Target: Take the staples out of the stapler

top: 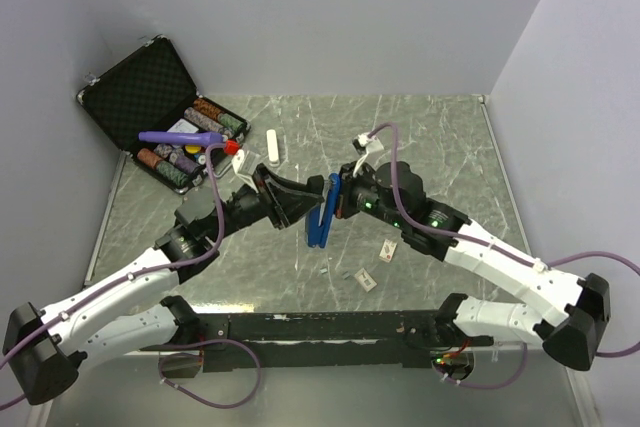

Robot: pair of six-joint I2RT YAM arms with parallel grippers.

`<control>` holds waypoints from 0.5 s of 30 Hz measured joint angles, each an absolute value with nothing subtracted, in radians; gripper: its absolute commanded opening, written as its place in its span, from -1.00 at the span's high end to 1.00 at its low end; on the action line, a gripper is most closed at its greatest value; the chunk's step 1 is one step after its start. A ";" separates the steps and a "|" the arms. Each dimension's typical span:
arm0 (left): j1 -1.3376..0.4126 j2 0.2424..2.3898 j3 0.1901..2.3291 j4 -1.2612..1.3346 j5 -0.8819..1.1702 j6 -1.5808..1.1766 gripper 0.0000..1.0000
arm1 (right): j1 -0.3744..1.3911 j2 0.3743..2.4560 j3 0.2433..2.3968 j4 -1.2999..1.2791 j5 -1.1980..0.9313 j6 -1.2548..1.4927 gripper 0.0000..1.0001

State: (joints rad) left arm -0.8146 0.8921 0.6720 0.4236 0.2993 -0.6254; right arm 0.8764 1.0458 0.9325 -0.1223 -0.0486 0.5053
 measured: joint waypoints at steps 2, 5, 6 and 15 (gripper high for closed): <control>-0.814 0.899 0.672 0.444 0.302 -0.625 0.99 | 0.877 1.073 0.945 -0.124 -0.061 0.509 1.00; -0.805 0.907 0.672 0.456 0.300 -0.622 0.99 | 0.877 1.112 0.986 -0.146 -0.065 0.507 1.00; -0.802 0.908 0.672 0.462 0.299 -0.622 0.99 | 0.877 1.121 1.000 -0.158 -0.064 0.502 1.00; -0.793 0.931 0.687 0.451 0.303 -0.601 0.99 | 0.877 1.169 1.103 -0.284 -0.046 0.420 1.00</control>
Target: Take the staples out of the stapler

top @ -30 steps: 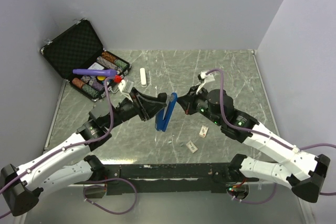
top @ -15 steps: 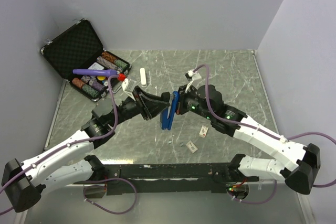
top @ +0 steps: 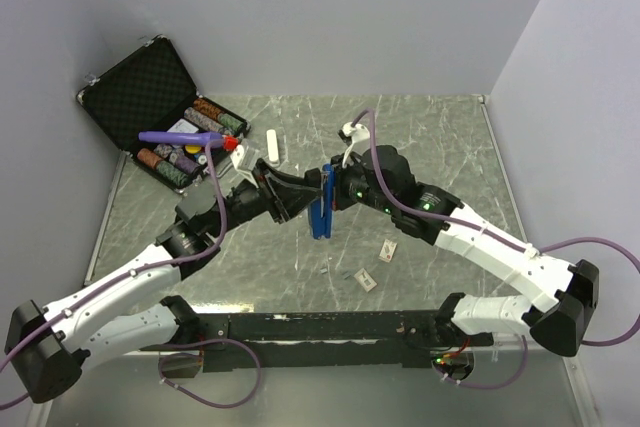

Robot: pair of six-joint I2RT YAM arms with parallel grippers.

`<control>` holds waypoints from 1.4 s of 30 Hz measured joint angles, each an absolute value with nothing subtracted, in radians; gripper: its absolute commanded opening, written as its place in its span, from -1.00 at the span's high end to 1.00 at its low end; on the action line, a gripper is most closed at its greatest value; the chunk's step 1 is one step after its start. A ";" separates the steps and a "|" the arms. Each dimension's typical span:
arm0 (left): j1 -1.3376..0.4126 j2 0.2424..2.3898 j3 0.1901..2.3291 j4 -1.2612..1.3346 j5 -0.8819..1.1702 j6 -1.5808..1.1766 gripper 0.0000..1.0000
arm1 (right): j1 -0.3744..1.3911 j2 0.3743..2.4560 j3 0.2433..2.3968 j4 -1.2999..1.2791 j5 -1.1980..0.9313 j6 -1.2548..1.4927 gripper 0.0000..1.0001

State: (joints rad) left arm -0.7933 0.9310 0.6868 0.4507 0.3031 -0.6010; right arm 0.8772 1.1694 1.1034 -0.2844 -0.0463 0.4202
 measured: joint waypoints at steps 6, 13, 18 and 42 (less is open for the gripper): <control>-0.793 0.952 0.696 0.406 0.327 -0.584 0.99 | 0.877 1.175 1.115 -0.352 -0.018 0.375 1.00; -0.803 0.949 0.720 0.331 0.318 -0.560 0.99 | 0.879 1.164 1.115 -0.391 0.025 0.339 1.00; -0.824 0.974 0.764 0.273 0.272 -0.545 0.99 | 0.865 1.105 1.095 -0.391 0.065 0.324 0.99; -0.670 1.599 1.259 -0.026 -0.147 -0.526 0.99 | 0.698 0.915 0.896 -0.410 0.025 0.359 1.00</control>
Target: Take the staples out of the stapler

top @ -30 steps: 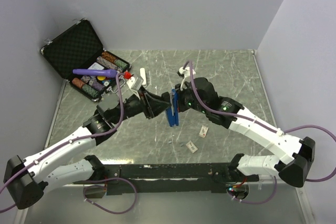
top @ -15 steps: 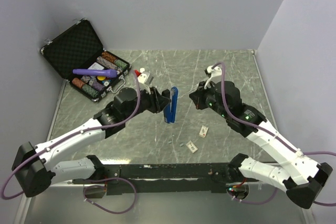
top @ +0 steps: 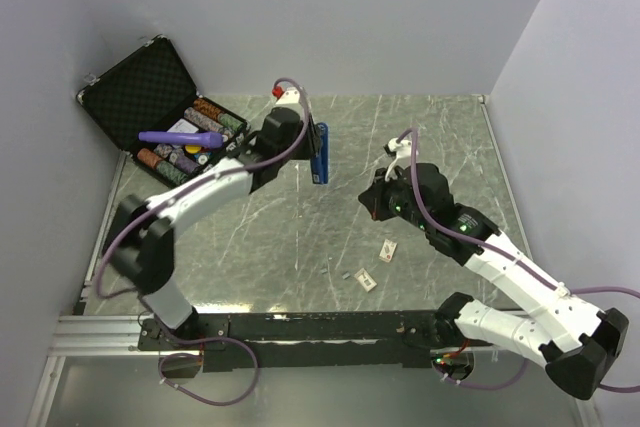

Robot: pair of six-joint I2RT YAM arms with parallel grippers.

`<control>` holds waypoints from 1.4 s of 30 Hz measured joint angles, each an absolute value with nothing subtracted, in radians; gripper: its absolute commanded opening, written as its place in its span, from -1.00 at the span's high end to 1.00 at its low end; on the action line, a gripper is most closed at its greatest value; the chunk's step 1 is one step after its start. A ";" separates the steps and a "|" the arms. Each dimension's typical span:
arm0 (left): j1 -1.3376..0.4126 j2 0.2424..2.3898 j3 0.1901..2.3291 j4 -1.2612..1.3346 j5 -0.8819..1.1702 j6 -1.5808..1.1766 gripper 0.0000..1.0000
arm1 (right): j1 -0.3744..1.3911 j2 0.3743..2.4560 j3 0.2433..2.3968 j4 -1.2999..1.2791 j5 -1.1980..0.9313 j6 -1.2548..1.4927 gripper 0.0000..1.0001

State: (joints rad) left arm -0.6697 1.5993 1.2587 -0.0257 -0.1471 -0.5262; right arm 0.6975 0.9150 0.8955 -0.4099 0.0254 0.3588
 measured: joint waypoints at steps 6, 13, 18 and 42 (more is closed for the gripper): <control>-0.586 1.884 1.466 -0.146 -0.198 -0.516 0.99 | 0.698 0.915 0.873 -0.405 -0.015 0.377 1.00; -0.503 2.156 1.758 -0.304 -0.182 -0.508 0.99 | 0.698 0.920 0.858 -0.404 -0.039 0.381 1.00; -0.454 2.275 1.940 -0.371 -0.175 -0.501 0.99 | 0.698 0.920 0.858 -0.404 -0.047 0.381 1.00; -0.374 2.406 2.087 -0.493 -0.155 -0.446 0.72 | 0.698 0.964 0.856 -0.382 -0.096 0.408 0.69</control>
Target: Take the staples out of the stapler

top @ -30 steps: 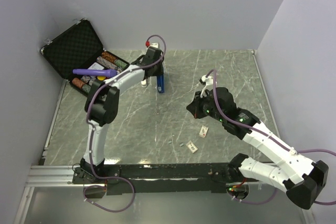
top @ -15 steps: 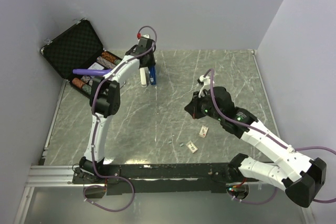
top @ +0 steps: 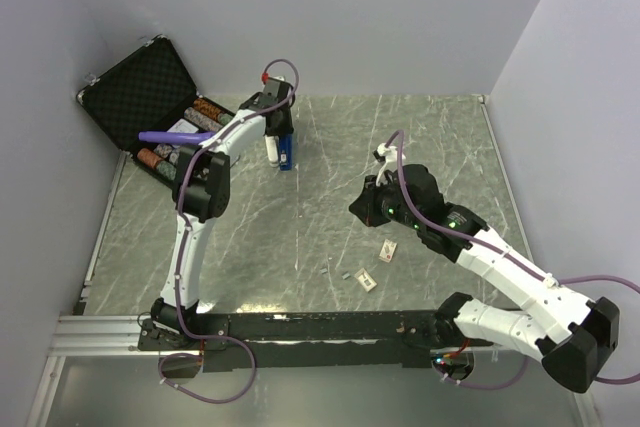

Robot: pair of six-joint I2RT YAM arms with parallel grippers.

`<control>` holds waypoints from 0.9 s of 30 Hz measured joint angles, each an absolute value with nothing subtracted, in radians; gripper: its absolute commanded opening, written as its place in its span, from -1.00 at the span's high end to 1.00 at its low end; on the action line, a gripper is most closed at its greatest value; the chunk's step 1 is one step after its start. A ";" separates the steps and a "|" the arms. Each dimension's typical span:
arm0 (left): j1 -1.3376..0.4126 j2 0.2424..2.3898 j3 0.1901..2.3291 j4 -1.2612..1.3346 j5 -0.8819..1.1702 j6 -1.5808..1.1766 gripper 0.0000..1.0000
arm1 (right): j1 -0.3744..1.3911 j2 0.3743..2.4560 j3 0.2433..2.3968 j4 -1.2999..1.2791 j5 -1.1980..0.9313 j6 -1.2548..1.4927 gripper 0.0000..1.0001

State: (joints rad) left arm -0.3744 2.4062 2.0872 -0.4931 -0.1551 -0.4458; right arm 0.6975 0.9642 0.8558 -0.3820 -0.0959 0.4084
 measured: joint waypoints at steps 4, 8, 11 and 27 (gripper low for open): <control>-0.374 2.403 2.060 -0.465 -0.144 -0.434 0.66 | 0.698 0.968 0.856 -0.382 -0.097 0.411 0.57; -0.374 2.396 2.048 -0.453 -0.133 -0.428 0.55 | 0.698 0.968 0.856 -0.382 -0.096 0.414 0.37; -0.374 2.393 2.045 -0.447 -0.123 -0.423 0.42 | 0.698 0.968 0.856 -0.382 -0.096 0.419 0.26; -0.417 2.272 2.022 -0.431 -0.095 -0.399 -0.16 | 0.698 0.962 0.848 -0.382 -0.094 0.423 -0.01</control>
State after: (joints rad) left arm -0.4168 2.2723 2.0220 -0.4309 -0.0948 -0.3988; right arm 0.6975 0.9619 0.8482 -0.3820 -0.0944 0.4229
